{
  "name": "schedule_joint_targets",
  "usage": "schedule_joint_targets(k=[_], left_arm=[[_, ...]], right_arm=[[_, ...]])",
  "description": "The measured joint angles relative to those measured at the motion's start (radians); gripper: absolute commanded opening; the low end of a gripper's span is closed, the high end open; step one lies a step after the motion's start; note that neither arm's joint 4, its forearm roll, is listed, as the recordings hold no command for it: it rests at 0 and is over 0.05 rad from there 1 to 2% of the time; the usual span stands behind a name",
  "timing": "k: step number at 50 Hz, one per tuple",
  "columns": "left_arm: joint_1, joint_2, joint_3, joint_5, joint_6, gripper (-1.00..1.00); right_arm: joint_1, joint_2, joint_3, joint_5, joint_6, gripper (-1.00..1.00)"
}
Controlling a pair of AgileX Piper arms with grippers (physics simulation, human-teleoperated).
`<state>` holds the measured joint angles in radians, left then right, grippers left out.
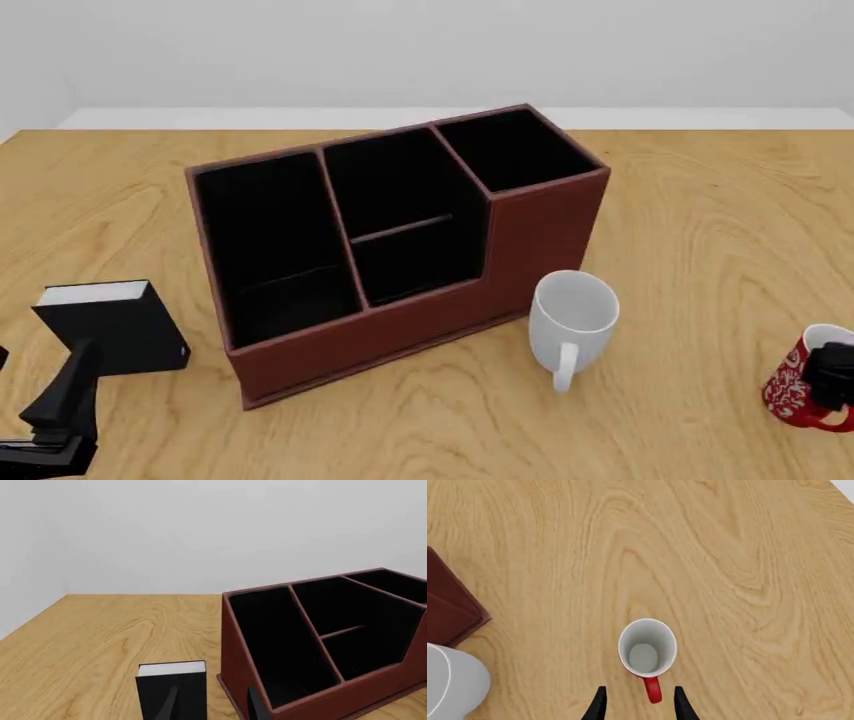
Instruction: Pick up the red mug and place it to the right of the caddy.
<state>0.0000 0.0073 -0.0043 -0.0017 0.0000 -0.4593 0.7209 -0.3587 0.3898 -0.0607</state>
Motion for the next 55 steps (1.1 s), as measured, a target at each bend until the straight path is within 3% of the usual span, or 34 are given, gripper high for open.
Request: schedule_joint_targets(k=[29, 55], left_arm=[[0.000, 0.000, 0.000, 0.000, 0.000, 1.00], [0.000, 0.000, 0.000, 0.000, 0.000, 1.00]], right_arm=[[-0.029, 0.120, 0.054, -0.132, -0.075, 1.00], [-0.031, 0.197, 0.094, -0.211, -0.083, 1.00]])
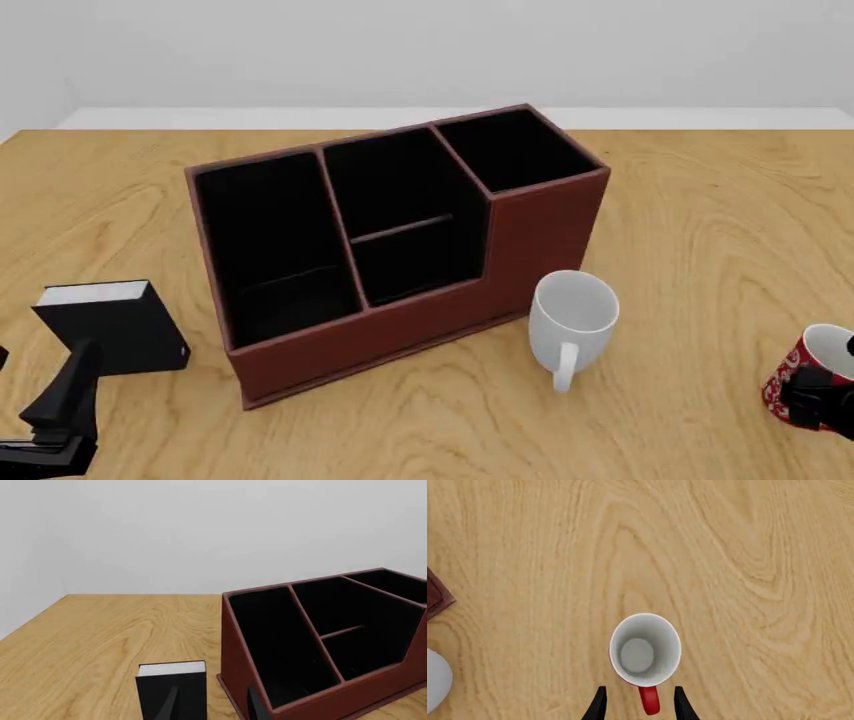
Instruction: Pick up the red mug and place it to the right of the caddy.
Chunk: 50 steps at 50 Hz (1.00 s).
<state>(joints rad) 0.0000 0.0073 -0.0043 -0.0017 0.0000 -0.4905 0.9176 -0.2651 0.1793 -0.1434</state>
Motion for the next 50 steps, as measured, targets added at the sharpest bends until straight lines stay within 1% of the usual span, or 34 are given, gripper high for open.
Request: schedule_joint_targets(k=[30, 31, 34, 50], left_arm=[[0.000, 0.000, 0.000, 0.000, 0.000, 1.00], [0.000, 0.000, 0.000, 0.000, 0.000, 1.00], [0.000, 0.000, 0.000, 0.000, 0.000, 1.00], [0.000, 0.000, 0.000, 0.000, 0.000, 1.00]], right_arm=[[-0.020, 0.059, 0.045, -0.073, -0.004, 1.00], [-0.020, 0.059, 0.045, -0.073, -0.003, -1.00], [-0.019, 0.048, 0.044, -0.069, 0.000, -1.00], [0.001, 0.006, 0.044, -0.038, -0.029, -1.00]])
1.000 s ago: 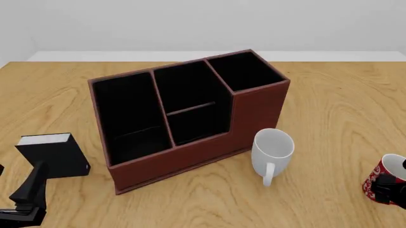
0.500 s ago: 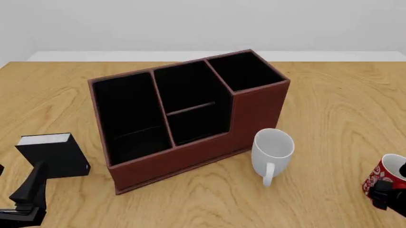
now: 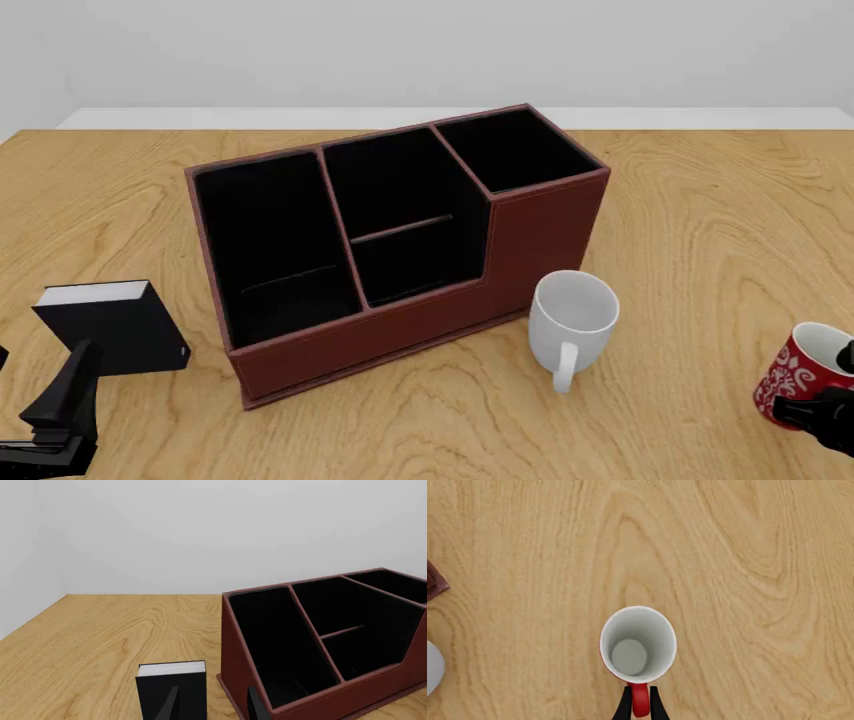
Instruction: Pick up the red mug and place it to the right of the caddy.
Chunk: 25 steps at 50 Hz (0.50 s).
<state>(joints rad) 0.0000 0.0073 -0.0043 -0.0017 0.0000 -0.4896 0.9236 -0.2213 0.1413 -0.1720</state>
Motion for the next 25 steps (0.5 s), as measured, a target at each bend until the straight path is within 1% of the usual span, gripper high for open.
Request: schedule_joint_targets(k=[14, 25], left_arm=[[0.000, 0.000, 0.000, 0.000, 0.000, 1.00], [0.000, 0.000, 0.000, 0.000, 0.000, 1.00]], right_arm=[[0.010, -0.052, -0.019, 0.040, -0.030, -1.00], [0.016, -0.080, -0.058, 0.068, -0.052, -1.00]])
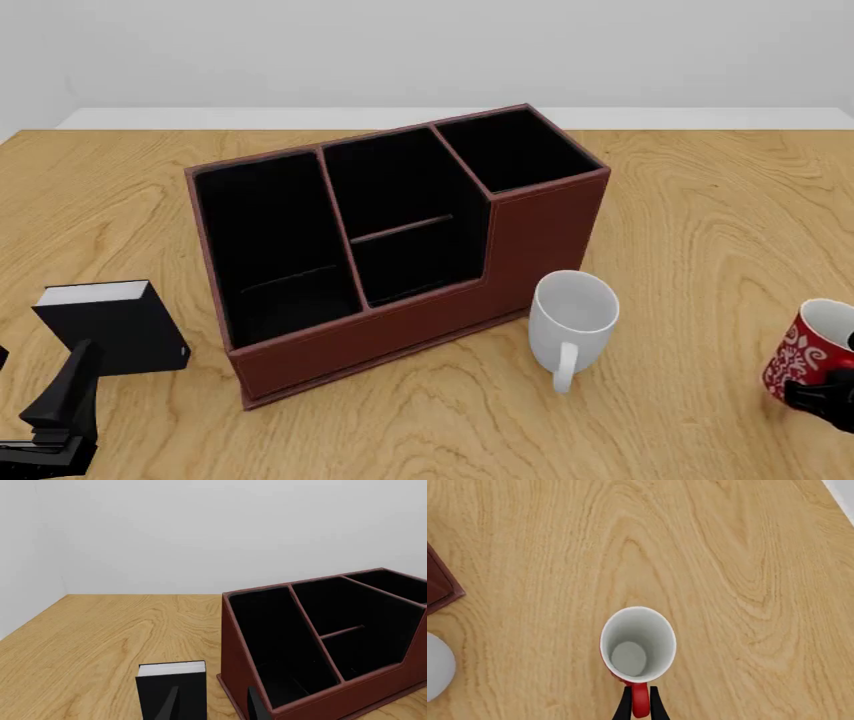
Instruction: Pick up the red mug and place it to the right of the caddy.
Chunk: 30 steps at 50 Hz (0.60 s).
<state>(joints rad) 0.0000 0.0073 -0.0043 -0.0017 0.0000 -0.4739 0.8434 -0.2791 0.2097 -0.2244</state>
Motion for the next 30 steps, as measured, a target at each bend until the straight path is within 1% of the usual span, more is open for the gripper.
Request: schedule_joint_targets(k=[10, 13, 16, 22, 30], left_arm=[[0.000, 0.000, 0.000, 0.000, 0.000, 1.00], [0.000, 0.000, 0.000, 0.000, 0.000, 1.00], [0.000, 0.000, 0.000, 0.000, 0.000, 1.00], [0.000, 0.000, 0.000, 0.000, 0.000, 1.00], [0.000, 0.000, 0.000, 0.000, 0.000, 1.00]], right_arm=[[0.014, 0.000, -0.056, 0.014, -0.012, -1.00], [0.023, 0.005, -0.082, 0.014, -0.008, -1.00], [0.040, 0.012, -0.109, 0.014, -0.005, -1.00], [0.082, 0.032, -0.165, 0.003, -0.016, -1.00], [0.132, 0.089, -0.236, -0.034, -0.034, -1.00]])
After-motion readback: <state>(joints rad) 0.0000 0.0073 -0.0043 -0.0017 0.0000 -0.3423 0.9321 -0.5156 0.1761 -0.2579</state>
